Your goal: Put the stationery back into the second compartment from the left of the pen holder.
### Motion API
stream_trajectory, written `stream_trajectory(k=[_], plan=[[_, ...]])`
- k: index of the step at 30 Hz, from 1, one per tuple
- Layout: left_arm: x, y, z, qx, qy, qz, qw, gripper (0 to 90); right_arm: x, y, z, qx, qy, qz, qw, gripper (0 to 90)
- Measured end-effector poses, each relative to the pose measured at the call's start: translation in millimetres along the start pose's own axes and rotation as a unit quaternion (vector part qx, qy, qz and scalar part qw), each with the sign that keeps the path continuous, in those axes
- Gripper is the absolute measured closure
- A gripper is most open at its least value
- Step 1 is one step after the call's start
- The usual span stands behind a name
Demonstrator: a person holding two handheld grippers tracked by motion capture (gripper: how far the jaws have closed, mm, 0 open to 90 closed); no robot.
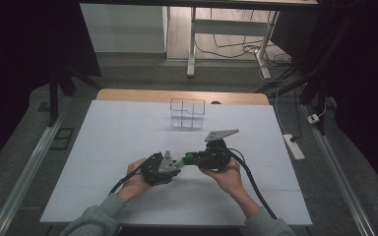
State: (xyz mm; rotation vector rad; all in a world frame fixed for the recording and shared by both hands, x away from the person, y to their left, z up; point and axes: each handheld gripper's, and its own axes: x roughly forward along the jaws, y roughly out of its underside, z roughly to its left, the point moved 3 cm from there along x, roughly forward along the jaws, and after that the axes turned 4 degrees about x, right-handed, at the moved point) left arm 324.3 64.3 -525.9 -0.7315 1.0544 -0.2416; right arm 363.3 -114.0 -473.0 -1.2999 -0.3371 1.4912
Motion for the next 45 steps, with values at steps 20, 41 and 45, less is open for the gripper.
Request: stream_trajectory(k=[20,41,45], plan=[[-30.1,28.4,18.1,-0.094,0.003,-0.023,0.9953,32.7,-34.4,-12.8,-8.1,-0.032,0.074,-0.054,0.9953,74.1],[-82.2,109.0,29.6,-0.185,-0.025,-0.011,0.9823,29.4,-74.0,-43.5,-43.8,-0.017,0.149,-0.121,0.9812,74.1],[-87.4,121.6,28.8,-0.196,-0.028,-0.006,0.9801,29.1,-76.4,-54.8,-51.6,-0.008,0.155,-0.133,0.9789,74.1]])
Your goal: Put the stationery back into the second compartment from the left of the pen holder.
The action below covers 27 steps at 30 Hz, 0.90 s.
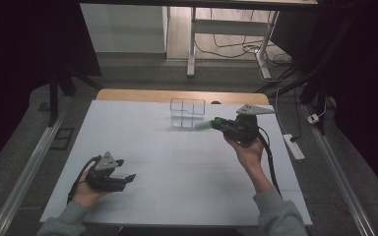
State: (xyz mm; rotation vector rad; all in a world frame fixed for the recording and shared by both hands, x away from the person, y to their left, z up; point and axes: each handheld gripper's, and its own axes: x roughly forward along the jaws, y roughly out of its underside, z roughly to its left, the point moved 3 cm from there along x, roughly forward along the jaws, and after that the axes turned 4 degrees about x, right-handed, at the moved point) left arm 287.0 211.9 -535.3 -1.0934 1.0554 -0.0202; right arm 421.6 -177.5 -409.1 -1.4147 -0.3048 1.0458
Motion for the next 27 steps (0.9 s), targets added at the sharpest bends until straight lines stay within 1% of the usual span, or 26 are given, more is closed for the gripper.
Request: stream_trajectory(k=[5,9,15,18,22,27], plan=[[-2.2,9.6,4.6,-0.008,-0.006,0.007,0.9999,29.0,10.7,-17.6,-9.9,0.005,0.012,-0.010,0.9999,74.1],[-1.5,11.9,6.3,-0.009,-0.006,0.008,0.9999,28.6,26.5,-28.7,-19.3,0.016,0.019,-0.013,0.9996,74.1],[-1.8,13.9,8.8,-0.011,-0.009,0.009,0.9999,28.3,52.1,-39.0,-33.6,0.027,0.025,-0.012,0.9992,74.0],[-1.8,14.8,10.3,-0.016,-0.010,0.006,0.9998,28.3,62.9,-41.8,-39.9,0.035,0.024,-0.013,0.9990,74.0],[-1.5,16.6,12.1,-0.018,-0.009,0.009,0.9998,28.3,74.0,-43.1,-42.8,0.036,0.026,-0.009,0.9990,74.0],[-1.7,17.2,13.1,-0.021,-0.009,0.008,0.9997,28.2,81.4,-43.6,-42.1,0.032,0.029,-0.006,0.9990,73.9]])
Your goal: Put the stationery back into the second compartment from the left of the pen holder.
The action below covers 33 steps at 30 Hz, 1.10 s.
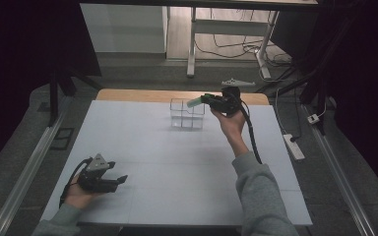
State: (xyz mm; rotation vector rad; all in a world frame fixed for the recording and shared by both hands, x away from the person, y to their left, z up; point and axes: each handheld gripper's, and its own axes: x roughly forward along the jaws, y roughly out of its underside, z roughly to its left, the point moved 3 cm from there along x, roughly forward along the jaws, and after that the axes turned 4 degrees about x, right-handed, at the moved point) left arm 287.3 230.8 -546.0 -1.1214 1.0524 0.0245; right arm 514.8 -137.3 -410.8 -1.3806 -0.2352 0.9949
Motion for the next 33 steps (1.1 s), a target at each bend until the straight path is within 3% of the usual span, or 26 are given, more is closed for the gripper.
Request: stream_trajectory(k=[8,11,17,26,33], plan=[[-0.9,0.8,0.6,-0.001,-0.002,0.001,1.0000,28.2,9.5,0.0,-2.8,0.002,-0.002,-0.004,1.0000,72.6],[-1.1,0.9,0.4,-0.001,-0.004,0.002,1.0000,28.2,14.7,1.9,-3.6,0.002,0.006,-0.010,0.9999,56.7],[-1.0,0.4,-0.3,0.000,-0.004,0.001,1.0000,28.2,13.2,6.2,-1.5,0.001,0.006,0.007,1.0000,51.4],[-1.4,0.3,-0.6,0.002,-0.003,0.001,1.0000,28.2,-2.9,19.9,2.1,-0.004,-0.001,0.018,0.9998,50.6],[-2.7,0.9,0.2,-0.001,-0.002,-0.001,1.0000,28.2,-34.8,42.7,-4.3,-0.014,0.004,0.027,0.9995,50.8]])
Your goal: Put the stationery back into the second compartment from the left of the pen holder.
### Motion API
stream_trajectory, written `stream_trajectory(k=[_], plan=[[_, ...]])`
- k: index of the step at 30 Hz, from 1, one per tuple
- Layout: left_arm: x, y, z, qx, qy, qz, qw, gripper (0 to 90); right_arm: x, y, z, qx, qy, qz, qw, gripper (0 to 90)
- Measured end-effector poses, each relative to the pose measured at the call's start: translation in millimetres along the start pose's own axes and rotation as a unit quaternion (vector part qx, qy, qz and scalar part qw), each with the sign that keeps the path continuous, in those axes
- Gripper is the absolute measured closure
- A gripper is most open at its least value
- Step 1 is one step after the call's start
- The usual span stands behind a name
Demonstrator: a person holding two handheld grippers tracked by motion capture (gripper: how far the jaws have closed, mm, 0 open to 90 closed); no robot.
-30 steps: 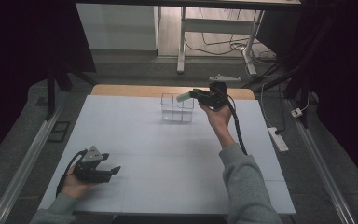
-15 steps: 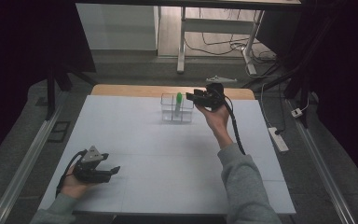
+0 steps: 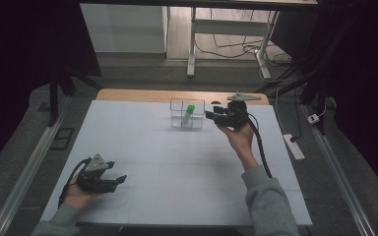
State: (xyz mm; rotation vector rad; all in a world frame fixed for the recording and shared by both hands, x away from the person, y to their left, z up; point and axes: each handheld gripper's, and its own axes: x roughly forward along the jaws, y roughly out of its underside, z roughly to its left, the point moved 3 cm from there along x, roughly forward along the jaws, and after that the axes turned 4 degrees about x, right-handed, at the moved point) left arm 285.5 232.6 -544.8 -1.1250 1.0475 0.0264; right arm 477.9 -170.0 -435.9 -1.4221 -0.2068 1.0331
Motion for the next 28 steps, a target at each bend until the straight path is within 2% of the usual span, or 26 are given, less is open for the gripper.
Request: stream_trajectory(k=[10,14,20,23,28], plan=[[1.4,-1.6,-1.2,0.000,0.004,0.002,1.0000,28.1,-58.8,57.8,-7.5,-0.001,0.027,0.025,0.9993,48.5],[0.9,-2.4,-2.0,-0.001,0.005,0.000,1.0000,28.1,-76.5,81.3,-5.9,0.003,0.031,0.037,0.9988,47.7],[1.6,-3.0,-1.3,-0.004,0.007,-0.001,1.0000,28.1,-95.2,115.7,-2.7,-0.008,0.041,0.066,0.9969,46.0],[2.0,-3.9,-1.5,-0.005,0.009,-0.002,0.9999,28.1,-102.1,124.7,-3.7,-0.008,0.042,0.068,0.9968,45.7],[1.5,-5.0,-2.5,-0.004,0.009,-0.004,0.9999,28.1,-103.6,124.9,-0.8,-0.015,0.034,0.065,0.9972,44.1]])
